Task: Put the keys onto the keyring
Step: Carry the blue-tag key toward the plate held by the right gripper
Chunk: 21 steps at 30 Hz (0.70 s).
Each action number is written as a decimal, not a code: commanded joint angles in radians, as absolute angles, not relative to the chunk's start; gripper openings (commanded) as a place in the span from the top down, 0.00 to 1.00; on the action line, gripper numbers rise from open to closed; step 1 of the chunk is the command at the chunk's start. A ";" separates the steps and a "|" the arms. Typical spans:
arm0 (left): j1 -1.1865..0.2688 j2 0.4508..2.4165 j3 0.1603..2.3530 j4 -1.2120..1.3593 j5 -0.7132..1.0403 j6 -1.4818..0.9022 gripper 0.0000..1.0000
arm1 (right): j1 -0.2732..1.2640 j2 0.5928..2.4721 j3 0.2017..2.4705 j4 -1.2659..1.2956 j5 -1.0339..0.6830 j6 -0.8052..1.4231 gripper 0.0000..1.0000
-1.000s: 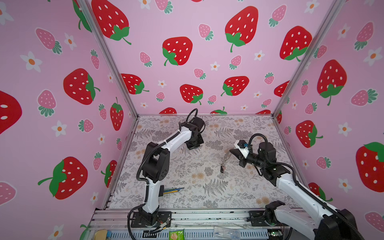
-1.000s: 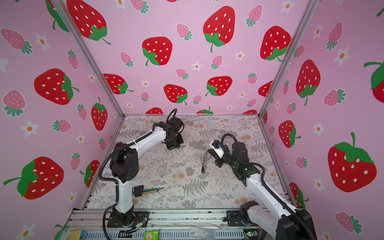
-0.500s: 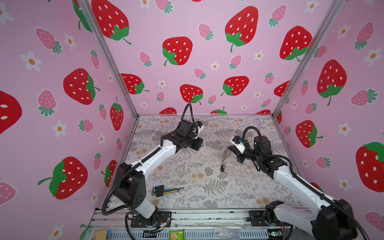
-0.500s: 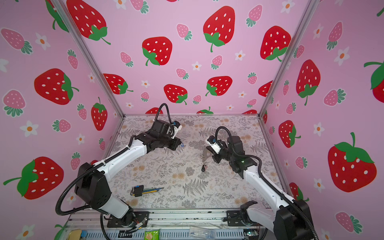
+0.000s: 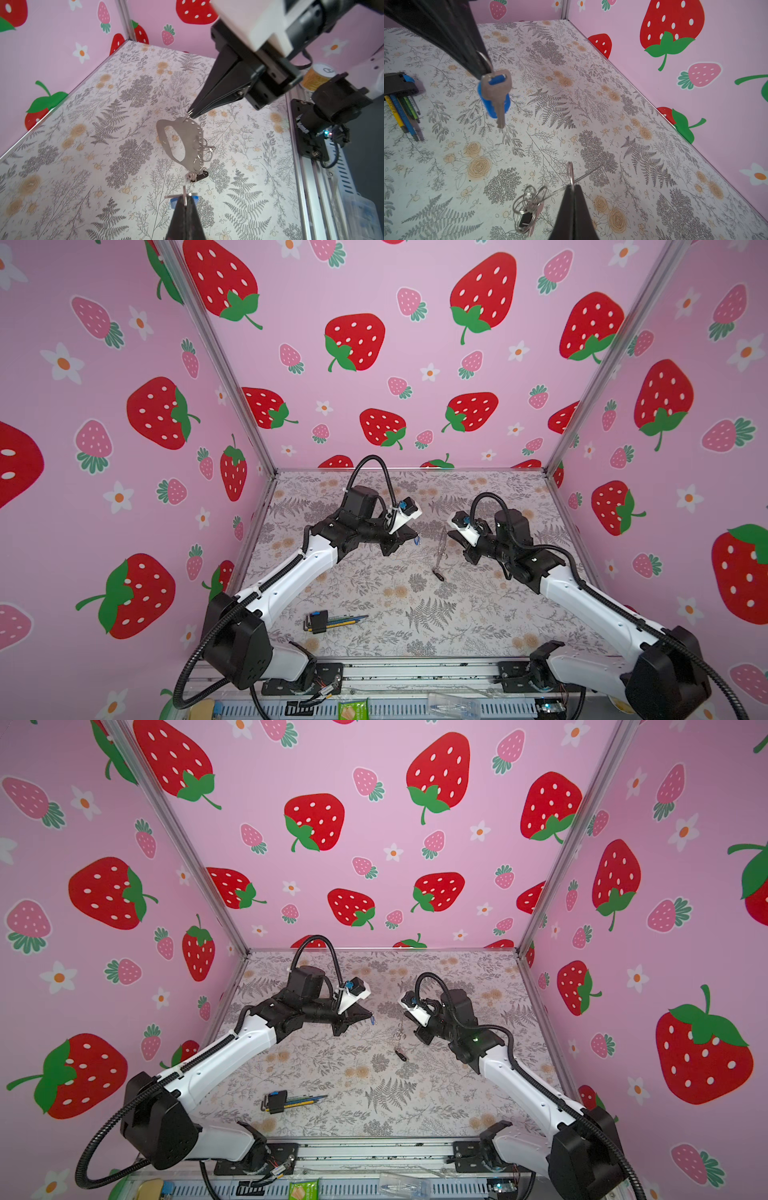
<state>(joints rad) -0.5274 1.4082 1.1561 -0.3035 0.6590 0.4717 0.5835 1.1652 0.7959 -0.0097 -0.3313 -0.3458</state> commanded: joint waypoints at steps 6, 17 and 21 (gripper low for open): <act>-0.584 1.418 1.205 -0.327 0.754 0.599 1.00 | 0.626 1.122 0.746 0.167 -0.249 -0.435 1.00; -0.649 1.504 1.315 -0.359 0.710 0.478 1.00 | 0.698 1.006 0.631 0.305 -0.251 -0.555 1.00; -0.662 1.520 1.320 -0.351 0.680 0.449 1.00 | 0.704 0.985 0.617 0.302 -0.263 -0.557 1.00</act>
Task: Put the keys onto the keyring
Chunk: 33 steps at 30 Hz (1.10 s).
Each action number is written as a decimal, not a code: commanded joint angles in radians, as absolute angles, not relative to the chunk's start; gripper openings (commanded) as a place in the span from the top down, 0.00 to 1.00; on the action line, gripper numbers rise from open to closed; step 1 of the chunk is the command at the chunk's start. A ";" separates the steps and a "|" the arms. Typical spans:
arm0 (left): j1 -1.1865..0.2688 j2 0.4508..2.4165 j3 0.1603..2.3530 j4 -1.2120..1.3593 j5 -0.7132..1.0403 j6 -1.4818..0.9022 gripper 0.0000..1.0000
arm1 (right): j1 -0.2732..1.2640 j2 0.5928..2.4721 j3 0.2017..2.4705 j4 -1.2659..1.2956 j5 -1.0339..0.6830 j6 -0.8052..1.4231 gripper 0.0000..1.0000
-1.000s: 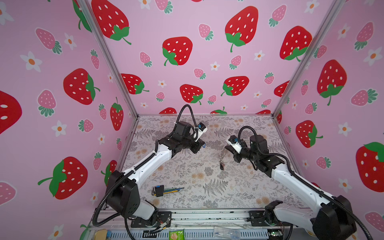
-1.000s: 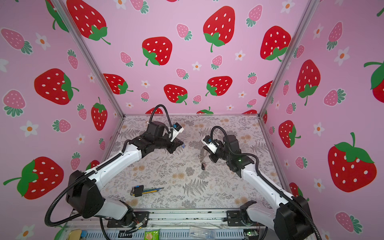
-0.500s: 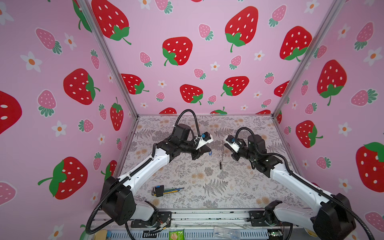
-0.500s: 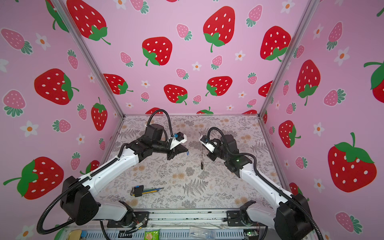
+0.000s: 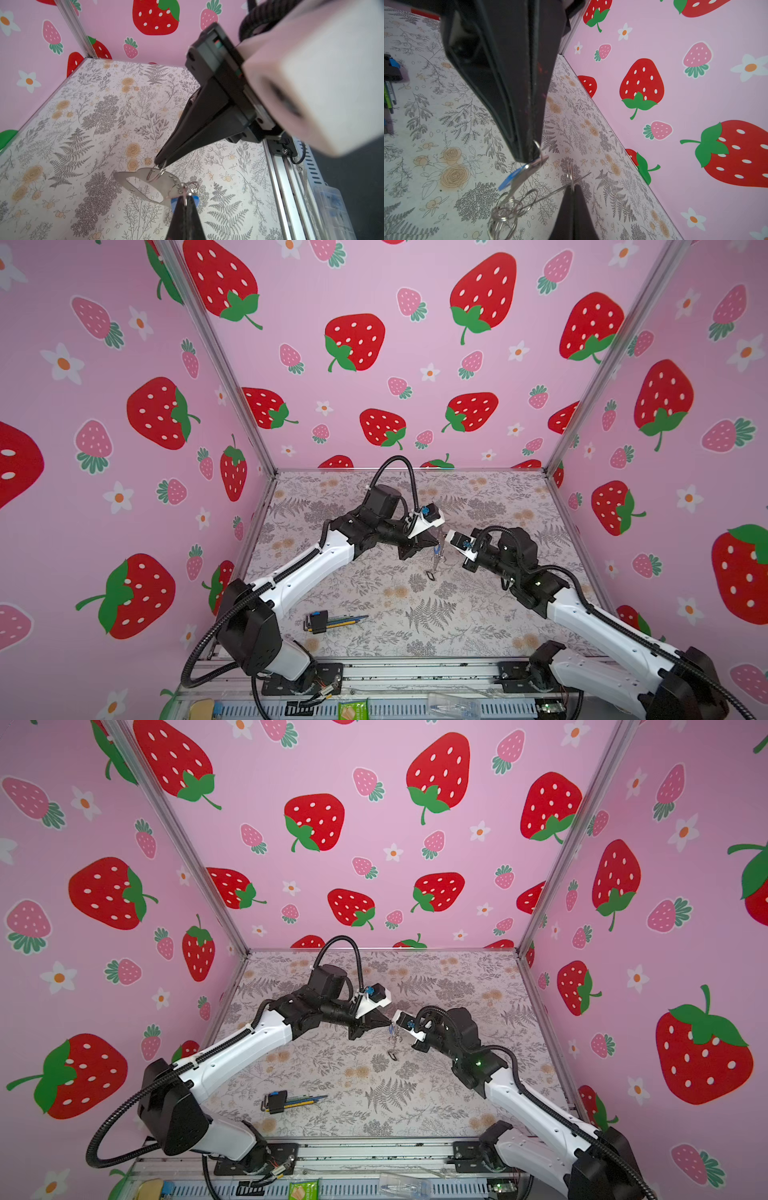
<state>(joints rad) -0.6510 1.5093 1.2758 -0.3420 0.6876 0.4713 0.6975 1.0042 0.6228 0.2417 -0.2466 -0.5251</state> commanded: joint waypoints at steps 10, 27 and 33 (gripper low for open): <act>-0.676 1.538 1.348 -0.356 0.659 0.432 1.00 | 0.726 0.992 0.635 0.259 -0.262 -0.571 1.00; -0.686 1.506 1.331 -0.338 0.602 0.431 1.00 | 0.739 1.018 0.646 0.212 -0.216 -0.565 1.00; -0.686 1.521 1.347 -0.378 0.557 0.433 1.00 | 0.738 0.999 0.639 0.225 -0.227 -0.569 1.00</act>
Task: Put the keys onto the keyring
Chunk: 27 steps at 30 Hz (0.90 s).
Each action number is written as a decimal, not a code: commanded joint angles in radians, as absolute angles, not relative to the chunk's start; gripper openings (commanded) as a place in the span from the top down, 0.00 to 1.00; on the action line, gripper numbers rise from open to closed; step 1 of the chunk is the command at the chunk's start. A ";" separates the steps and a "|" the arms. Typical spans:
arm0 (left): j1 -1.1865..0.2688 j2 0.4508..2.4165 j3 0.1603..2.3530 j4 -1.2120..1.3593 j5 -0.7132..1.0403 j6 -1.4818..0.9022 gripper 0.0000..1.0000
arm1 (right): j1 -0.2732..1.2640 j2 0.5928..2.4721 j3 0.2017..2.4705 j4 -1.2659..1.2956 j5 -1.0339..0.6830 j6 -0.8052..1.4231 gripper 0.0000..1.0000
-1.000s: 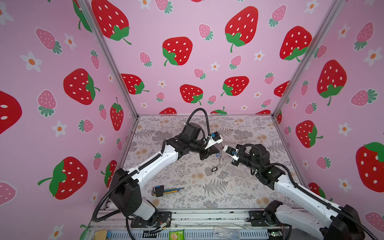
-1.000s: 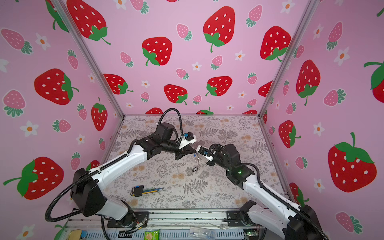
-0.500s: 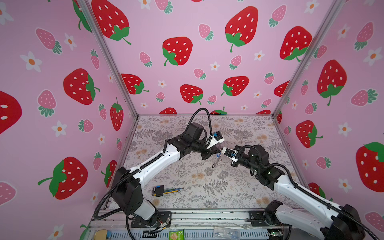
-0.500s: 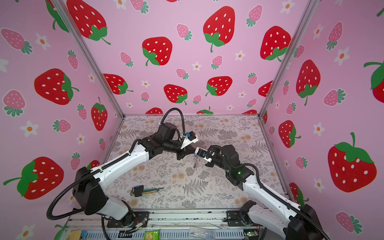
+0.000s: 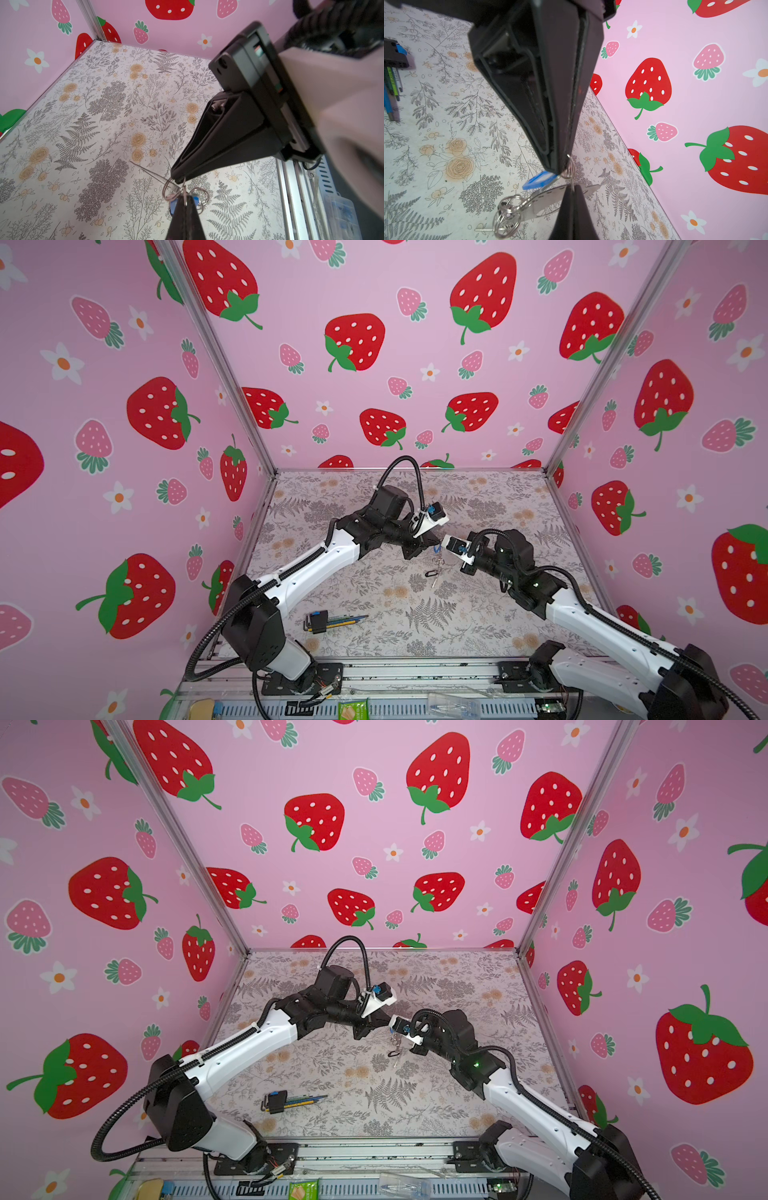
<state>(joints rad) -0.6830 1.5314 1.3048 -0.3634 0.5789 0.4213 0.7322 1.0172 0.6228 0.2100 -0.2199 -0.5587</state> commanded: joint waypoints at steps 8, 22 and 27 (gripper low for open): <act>-0.687 1.547 1.373 -0.404 0.517 0.406 1.00 | 0.738 0.995 0.635 0.225 -0.227 -0.570 1.00; -0.697 1.603 1.465 -0.504 0.486 0.380 1.00 | 0.741 0.989 0.631 0.229 -0.221 -0.572 1.00; -0.704 1.610 1.476 -0.508 0.445 0.366 1.00 | 0.741 0.983 0.630 0.229 -0.225 -0.569 1.00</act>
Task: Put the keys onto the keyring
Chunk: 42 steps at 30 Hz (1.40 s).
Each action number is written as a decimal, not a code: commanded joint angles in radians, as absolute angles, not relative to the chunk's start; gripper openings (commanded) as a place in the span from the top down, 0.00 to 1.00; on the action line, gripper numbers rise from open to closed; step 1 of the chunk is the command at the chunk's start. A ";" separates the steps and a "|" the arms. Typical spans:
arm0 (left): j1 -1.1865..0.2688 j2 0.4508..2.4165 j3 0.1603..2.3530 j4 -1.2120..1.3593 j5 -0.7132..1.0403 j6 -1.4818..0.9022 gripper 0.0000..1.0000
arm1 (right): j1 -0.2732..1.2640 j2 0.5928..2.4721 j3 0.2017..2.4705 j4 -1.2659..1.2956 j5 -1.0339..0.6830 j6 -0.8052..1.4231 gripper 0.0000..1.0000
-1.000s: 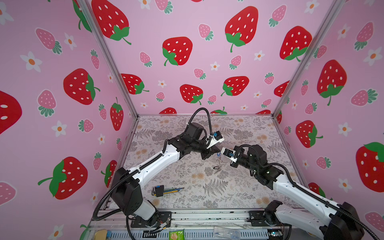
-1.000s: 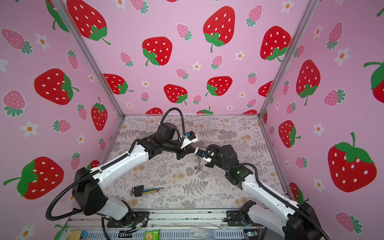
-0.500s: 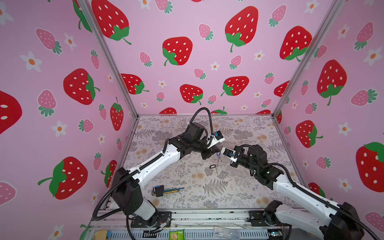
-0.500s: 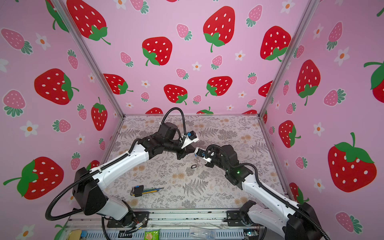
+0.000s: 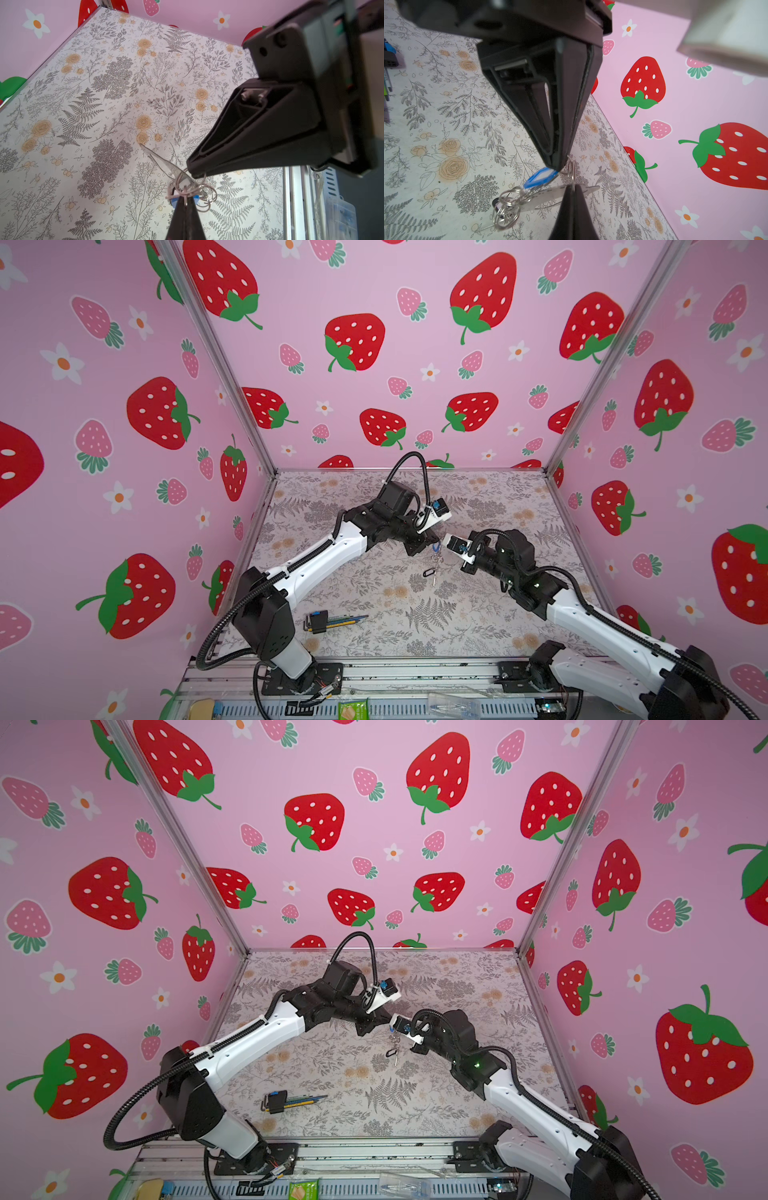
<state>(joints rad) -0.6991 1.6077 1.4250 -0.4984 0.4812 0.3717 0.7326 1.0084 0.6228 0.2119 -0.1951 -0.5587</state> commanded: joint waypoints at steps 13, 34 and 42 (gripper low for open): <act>-0.665 1.594 1.443 -0.477 0.549 0.305 1.00 | 0.741 0.967 0.602 0.279 -0.211 -0.521 1.00; -0.558 1.459 1.338 -0.498 0.696 0.498 0.73 | 0.729 1.028 0.636 0.304 -0.374 -0.421 1.00; -0.573 1.365 1.208 -0.337 0.764 0.571 0.62 | 0.703 1.044 0.656 0.302 -0.486 -0.386 1.00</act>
<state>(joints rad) -0.5629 1.3827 1.2392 -0.4164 0.7139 0.5037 0.7166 1.0451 0.6140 0.2817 -0.4053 -0.4110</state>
